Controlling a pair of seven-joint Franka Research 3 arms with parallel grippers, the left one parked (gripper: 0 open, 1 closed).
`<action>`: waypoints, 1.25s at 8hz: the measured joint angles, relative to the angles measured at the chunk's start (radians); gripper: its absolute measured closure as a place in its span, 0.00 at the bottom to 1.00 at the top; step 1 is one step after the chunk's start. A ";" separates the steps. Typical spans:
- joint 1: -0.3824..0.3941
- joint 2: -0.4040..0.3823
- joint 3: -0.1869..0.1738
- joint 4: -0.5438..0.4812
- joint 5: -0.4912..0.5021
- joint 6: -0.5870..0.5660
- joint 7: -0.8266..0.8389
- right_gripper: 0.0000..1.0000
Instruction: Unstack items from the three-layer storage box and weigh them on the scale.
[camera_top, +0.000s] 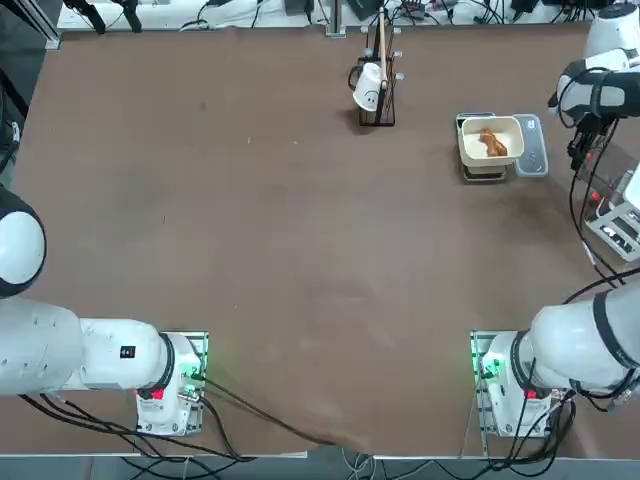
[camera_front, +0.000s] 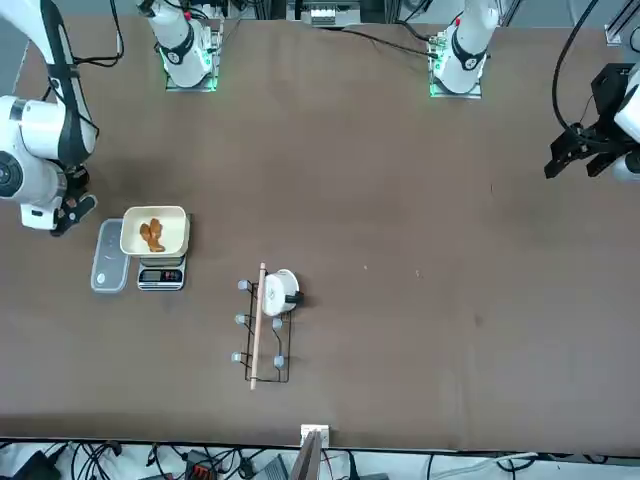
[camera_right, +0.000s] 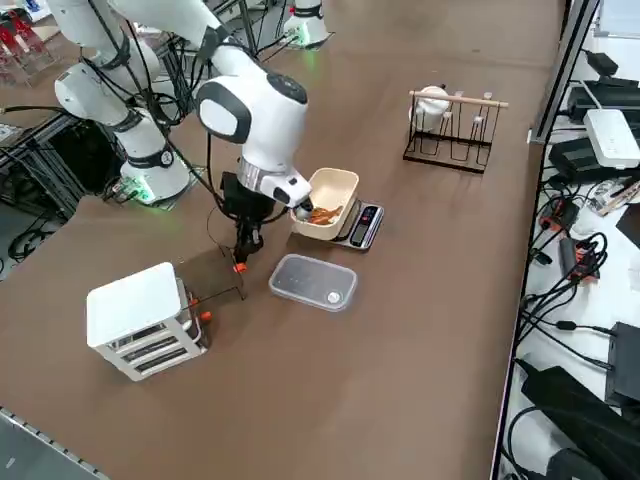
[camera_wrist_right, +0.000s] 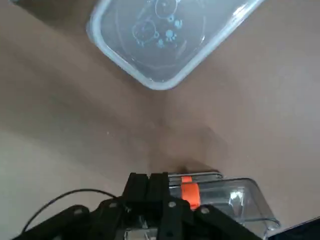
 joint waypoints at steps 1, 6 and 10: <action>-0.019 0.002 0.000 -0.003 -0.022 0.005 -0.001 0.98; -0.136 0.011 -0.001 -0.015 -0.036 0.015 -0.068 0.98; -0.166 0.009 -0.002 -0.015 -0.036 0.011 -0.079 0.98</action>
